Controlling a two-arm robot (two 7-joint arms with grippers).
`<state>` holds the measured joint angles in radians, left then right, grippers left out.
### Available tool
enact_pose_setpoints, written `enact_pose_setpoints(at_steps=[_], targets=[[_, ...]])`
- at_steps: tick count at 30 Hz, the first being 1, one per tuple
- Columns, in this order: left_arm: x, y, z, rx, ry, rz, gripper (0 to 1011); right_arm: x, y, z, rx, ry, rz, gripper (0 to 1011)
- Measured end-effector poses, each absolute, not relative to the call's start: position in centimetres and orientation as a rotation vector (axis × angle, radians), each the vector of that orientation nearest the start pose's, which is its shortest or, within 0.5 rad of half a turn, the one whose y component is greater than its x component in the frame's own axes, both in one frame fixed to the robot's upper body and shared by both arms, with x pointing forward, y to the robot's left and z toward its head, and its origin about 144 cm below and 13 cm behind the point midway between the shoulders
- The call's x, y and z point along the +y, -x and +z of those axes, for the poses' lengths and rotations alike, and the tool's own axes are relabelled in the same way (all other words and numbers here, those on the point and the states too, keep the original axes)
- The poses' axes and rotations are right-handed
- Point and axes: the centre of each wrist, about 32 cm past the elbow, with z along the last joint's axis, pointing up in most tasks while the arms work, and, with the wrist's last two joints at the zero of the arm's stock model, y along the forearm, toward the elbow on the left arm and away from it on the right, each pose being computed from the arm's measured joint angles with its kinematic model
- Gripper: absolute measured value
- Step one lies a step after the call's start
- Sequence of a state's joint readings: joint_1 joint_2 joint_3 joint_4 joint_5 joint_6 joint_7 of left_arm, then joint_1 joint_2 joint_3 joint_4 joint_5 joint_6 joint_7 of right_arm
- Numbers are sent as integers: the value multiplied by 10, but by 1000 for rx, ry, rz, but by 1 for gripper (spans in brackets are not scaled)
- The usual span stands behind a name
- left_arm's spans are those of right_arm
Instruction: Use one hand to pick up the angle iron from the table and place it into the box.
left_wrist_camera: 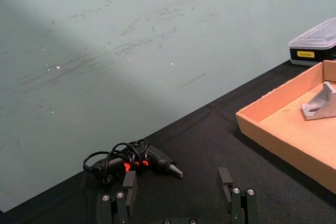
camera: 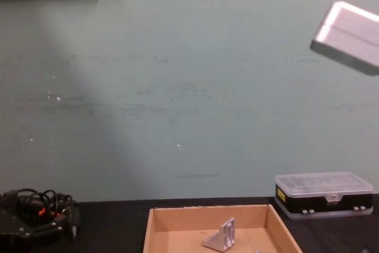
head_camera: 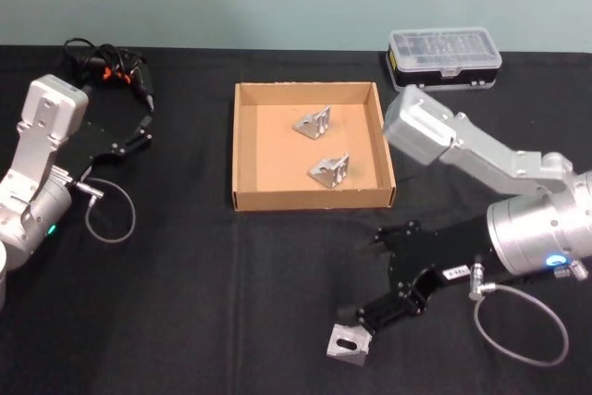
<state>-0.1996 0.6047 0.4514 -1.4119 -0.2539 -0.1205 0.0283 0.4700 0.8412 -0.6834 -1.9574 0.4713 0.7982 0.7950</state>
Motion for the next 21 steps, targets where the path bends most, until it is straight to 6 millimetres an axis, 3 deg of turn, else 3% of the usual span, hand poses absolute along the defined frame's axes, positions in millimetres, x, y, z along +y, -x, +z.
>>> enact_pose_setpoints(at_steps=[21], targets=[[310, -489, 1140, -285, -304, 1248, 1000, -221, -462, 1297, 136, 910, -189, 1000]])
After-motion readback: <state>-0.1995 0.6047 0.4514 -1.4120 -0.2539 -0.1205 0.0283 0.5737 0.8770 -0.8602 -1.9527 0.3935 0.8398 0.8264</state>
